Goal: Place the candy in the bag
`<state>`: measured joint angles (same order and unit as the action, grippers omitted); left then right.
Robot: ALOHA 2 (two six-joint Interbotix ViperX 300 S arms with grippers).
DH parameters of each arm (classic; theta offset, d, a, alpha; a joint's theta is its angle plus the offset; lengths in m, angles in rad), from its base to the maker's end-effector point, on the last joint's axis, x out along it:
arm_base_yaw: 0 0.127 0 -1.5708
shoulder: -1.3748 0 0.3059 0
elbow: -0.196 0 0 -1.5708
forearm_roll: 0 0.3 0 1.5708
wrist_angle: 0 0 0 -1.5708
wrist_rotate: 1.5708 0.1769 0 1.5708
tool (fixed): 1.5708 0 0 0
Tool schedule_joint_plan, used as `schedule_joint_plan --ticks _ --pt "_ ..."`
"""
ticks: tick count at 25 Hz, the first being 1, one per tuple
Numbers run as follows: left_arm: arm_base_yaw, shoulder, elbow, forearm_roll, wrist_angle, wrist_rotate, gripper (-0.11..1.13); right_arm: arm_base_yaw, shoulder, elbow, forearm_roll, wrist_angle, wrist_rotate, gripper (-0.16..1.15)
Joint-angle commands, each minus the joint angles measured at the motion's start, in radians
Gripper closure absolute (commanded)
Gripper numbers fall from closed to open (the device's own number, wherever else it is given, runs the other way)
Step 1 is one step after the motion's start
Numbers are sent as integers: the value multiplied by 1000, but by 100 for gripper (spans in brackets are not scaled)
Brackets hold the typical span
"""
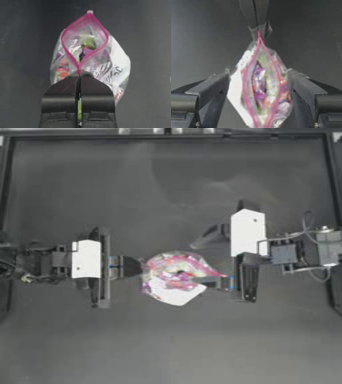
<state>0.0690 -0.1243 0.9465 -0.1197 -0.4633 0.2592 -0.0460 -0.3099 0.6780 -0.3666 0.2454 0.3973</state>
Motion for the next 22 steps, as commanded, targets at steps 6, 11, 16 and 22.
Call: schedule_joint_plan --ticks 6,11,16,22 --pt "2 -83 -6 -2 -3 3 95 0 -23 -6 8 -14 2 2" --pt "2 -117 17 -2 -3 3 95 0 -23 -5 8 -11 3 2" --pt "-3 -143 40 -2 -3 3 95 0 -23 -2 8 -3 14 2" --pt "-5 -169 66 -3 -9 3 95 0 -25 3 20 6 18 2"
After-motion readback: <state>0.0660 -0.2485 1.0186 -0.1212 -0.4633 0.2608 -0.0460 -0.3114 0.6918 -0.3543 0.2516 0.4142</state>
